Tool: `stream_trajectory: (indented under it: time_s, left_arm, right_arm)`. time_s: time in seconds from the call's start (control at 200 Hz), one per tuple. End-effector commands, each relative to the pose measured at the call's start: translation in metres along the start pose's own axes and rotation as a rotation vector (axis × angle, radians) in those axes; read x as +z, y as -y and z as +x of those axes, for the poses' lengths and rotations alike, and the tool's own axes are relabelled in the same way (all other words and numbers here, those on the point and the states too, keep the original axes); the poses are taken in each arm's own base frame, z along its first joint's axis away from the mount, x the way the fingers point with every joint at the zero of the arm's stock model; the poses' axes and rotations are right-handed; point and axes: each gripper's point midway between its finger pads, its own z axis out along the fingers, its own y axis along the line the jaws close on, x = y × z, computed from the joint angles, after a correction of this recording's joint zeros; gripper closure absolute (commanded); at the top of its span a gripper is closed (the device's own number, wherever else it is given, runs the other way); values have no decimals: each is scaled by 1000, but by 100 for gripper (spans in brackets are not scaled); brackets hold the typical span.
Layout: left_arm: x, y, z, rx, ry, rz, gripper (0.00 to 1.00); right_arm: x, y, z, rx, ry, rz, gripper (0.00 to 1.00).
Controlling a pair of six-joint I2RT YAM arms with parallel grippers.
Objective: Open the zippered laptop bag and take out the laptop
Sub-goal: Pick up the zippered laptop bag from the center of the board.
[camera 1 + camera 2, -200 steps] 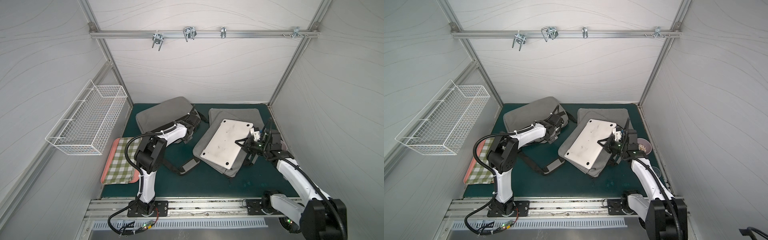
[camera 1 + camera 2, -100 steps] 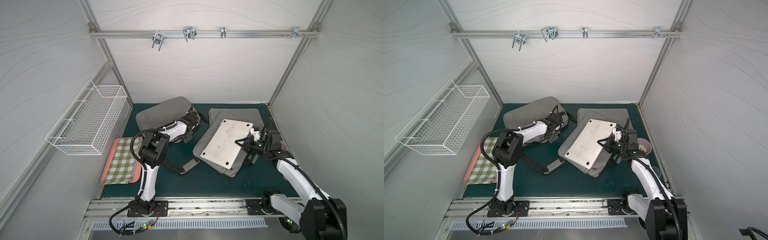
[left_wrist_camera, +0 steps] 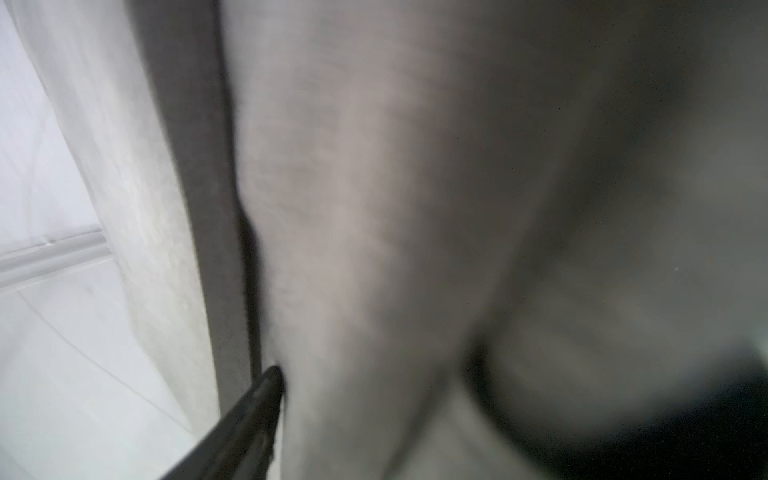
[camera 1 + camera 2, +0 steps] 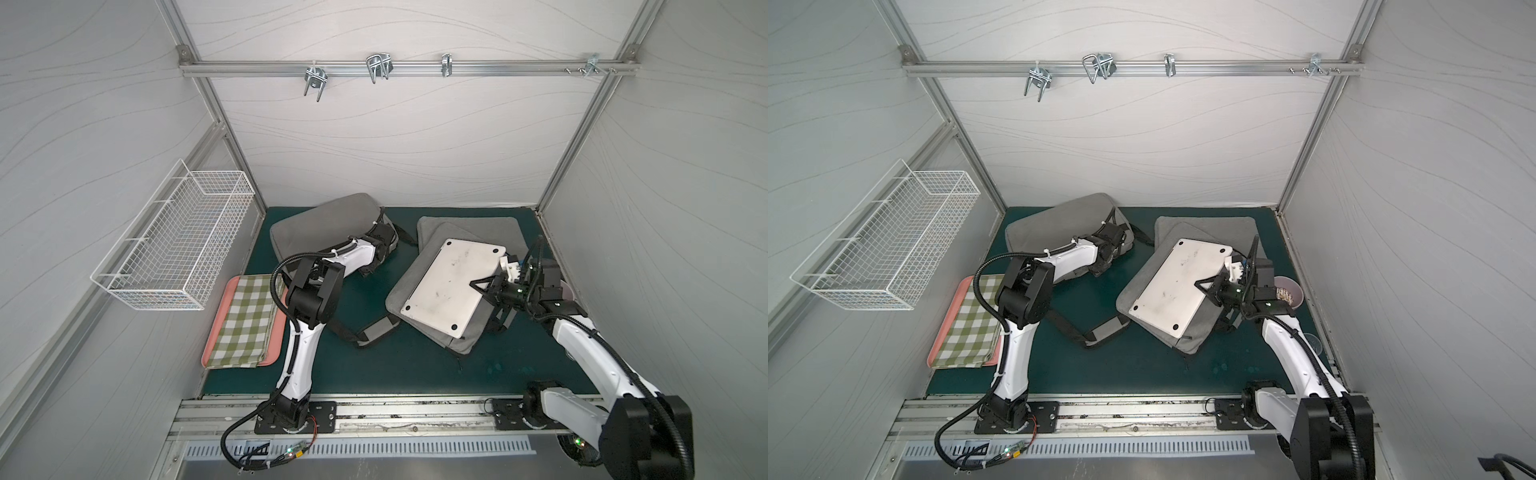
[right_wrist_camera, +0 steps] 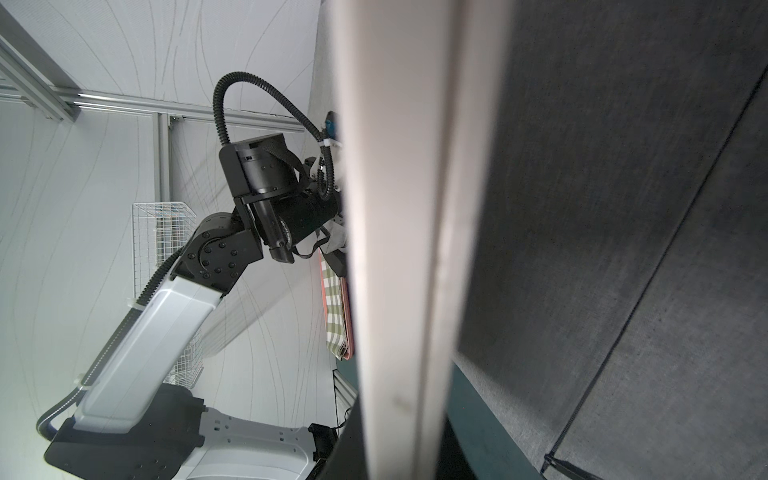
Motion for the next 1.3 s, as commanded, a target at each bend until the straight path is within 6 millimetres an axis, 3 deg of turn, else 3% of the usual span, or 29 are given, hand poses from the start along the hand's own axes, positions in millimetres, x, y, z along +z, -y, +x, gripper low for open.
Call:
stream_trajectory:
  time_s: [0.0,0.06,0.13,0.205,0.43,0.58,0.75,0.92,1.07,1.295]
  left_arm:
    - [5,-11,2,-64,-23,4,45]
    - [3,-13,2,-71,-24,2,58]
    - [-1,-18,5,-79,-33,-13,84]
    - [-7,-26,8,-102,-38,-35,100]
    - [-39,-60,26,-284,-140,-90,100]
    - [-65,-72,45,-471,-197,-79,100]
    - [-91,-85,54,-660,-172,-66,100]
    - [-90,-97,63,-848,-180,-5,100]
    - [-89,-127,59,-952,-166,-52,100]
    - [-104,-172,52,-1067,-102,-156,100]
  right_arm:
    - [-8,-41,-11,-121,19,-133,100]
    - [-7,-41,-11,-123,19,-134,100]
    - [-7,-41,-11,-122,20,-135,100]
    - [-7,-41,-12,-121,20,-136,100]
    - [-7,-43,-12,-128,19,-142,100]
    - [-6,-44,-11,-133,18,-144,100]
    - [-3,-45,-9,-137,9,-146,100]
    - [-4,-48,-9,-146,3,-153,100]
    - [-5,-50,-8,-150,6,-156,100]
    - [-7,-52,-9,-159,10,-153,100]
